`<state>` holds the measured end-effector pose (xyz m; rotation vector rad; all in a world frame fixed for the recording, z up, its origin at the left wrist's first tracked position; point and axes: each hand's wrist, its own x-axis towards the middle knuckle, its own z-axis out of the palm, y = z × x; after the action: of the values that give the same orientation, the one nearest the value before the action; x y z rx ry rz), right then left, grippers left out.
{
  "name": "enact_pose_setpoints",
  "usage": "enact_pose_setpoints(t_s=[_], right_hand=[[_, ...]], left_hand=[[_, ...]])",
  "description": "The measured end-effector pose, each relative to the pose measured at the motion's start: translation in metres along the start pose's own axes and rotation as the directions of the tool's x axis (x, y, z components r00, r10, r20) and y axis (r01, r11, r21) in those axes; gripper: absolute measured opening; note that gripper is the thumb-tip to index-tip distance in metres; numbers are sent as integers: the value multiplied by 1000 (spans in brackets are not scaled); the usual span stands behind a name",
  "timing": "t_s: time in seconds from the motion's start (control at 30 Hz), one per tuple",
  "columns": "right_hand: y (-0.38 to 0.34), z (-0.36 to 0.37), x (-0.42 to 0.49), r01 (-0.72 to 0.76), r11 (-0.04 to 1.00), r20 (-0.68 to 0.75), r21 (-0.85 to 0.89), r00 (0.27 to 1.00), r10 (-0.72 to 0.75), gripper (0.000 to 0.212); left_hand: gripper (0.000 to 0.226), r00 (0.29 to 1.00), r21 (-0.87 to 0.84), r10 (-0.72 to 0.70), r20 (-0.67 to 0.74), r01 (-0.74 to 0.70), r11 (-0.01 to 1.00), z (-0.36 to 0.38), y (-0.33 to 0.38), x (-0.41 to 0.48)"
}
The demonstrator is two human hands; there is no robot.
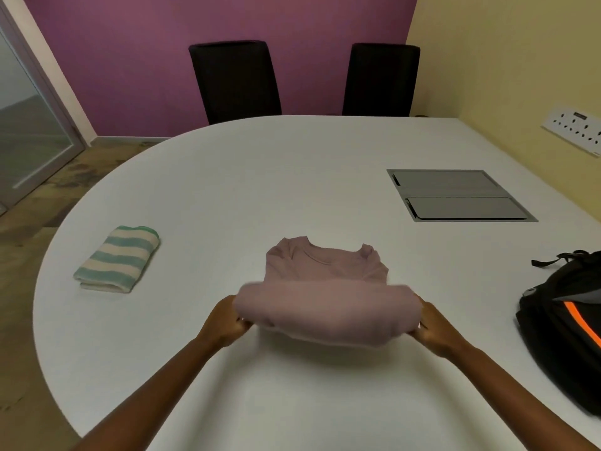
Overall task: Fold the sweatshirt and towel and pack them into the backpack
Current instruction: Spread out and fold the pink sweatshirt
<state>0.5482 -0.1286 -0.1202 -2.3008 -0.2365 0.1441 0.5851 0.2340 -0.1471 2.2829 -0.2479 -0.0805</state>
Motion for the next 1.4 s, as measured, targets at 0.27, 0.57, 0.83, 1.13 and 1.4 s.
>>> enact_pose_setpoints(t_s=[0.27, 0.57, 0.83, 1.13, 1.4], right_hand=[[-33, 2, 27, -191, 946, -276, 262, 925, 263, 70], [-28, 35, 50, -334, 783, -323, 524, 773, 546, 44], [6, 58, 66, -506, 709, -405, 491, 588, 700, 43], [28, 72, 78, -615, 663, -504, 426, 447, 739, 43], [30, 73, 81, -645, 703, -588, 300, 455, 669, 32]], left_hand=[[46, 959, -106, -232, -164, 217, 971, 11, 47, 53], [63, 888, -157, -428, -169, 404, 901, 50, 58, 108], [64, 846, 36, -502, -177, 516, 856, 76, 41, 122], [52, 864, 345, -445, -235, 503, 793, 101, 36, 136], [72, 940, 469, -215, -266, 321, 823, 103, 35, 133]])
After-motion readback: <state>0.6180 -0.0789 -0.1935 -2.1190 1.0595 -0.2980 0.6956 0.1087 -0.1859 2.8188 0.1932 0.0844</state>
